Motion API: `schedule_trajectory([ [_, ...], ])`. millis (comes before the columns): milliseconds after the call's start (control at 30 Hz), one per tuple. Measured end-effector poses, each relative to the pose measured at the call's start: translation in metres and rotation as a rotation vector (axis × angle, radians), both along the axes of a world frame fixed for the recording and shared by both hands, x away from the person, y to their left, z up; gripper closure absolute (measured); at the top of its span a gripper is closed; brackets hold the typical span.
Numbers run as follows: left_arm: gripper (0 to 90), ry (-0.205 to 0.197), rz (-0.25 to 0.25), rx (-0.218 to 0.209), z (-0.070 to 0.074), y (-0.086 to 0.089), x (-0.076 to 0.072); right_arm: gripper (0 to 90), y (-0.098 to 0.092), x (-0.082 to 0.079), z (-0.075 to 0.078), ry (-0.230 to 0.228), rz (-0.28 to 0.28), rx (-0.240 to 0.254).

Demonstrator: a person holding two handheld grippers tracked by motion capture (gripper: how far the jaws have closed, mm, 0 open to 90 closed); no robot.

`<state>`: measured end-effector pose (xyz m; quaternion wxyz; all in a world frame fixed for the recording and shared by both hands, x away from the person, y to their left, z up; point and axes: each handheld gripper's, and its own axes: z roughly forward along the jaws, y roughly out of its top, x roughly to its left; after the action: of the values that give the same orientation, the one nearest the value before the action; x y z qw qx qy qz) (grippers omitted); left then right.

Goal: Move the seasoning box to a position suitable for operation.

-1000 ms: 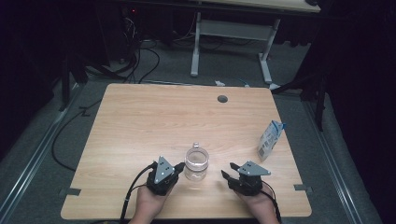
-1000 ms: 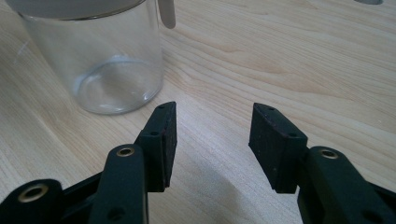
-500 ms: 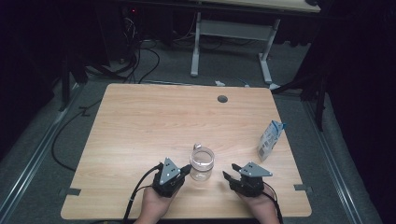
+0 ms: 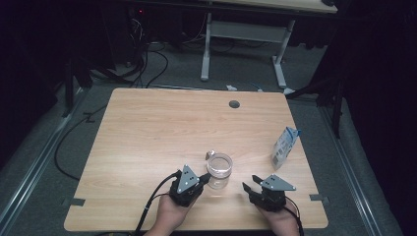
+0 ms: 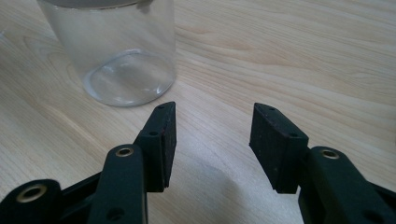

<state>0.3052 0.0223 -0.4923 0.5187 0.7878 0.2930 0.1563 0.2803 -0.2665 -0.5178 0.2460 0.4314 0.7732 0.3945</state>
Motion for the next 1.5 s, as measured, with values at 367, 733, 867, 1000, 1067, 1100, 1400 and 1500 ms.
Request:
schedule_trajectory([
  [367,90.0,-0.008,-0.027,-0.011,0.001,-0.01,0.001,51.1,-0.009,-0.007,0.0,-0.002,-0.033,-0.002],
  [733,90.0,-0.009,-0.053,-0.019,0.0,-0.02,0.003,51.0,-0.014,-0.013,-0.002,0.001,-0.053,-0.01],
  [867,90.0,-0.009,-0.056,-0.02,0.0,-0.021,0.003,51.0,-0.015,-0.014,-0.002,0.003,-0.052,-0.016],
  [1000,90.0,-0.014,-0.042,-0.035,0.004,-0.015,0.004,51.0,-0.014,-0.013,-0.002,0.003,-0.053,-0.007],
  [1067,89.9,-0.013,-0.037,-0.037,0.004,-0.013,0.004,50.9,-0.014,-0.012,-0.002,0.0,-0.051,-0.006],
  [1100,88.6,-0.006,-0.023,-0.037,0.005,-0.008,0.005,50.6,-0.013,-0.01,-0.001,-0.001,-0.046,-0.002],
  [1400,86.1,0.0,0.043,-0.014,0.001,0.017,0.006,54.5,-0.004,0.005,0.004,-0.01,-0.023,0.028],
  [1500,86.1,-0.018,0.075,-0.005,0.0,0.029,0.003,56.6,-0.004,0.011,0.006,-0.014,-0.027,0.044],
])
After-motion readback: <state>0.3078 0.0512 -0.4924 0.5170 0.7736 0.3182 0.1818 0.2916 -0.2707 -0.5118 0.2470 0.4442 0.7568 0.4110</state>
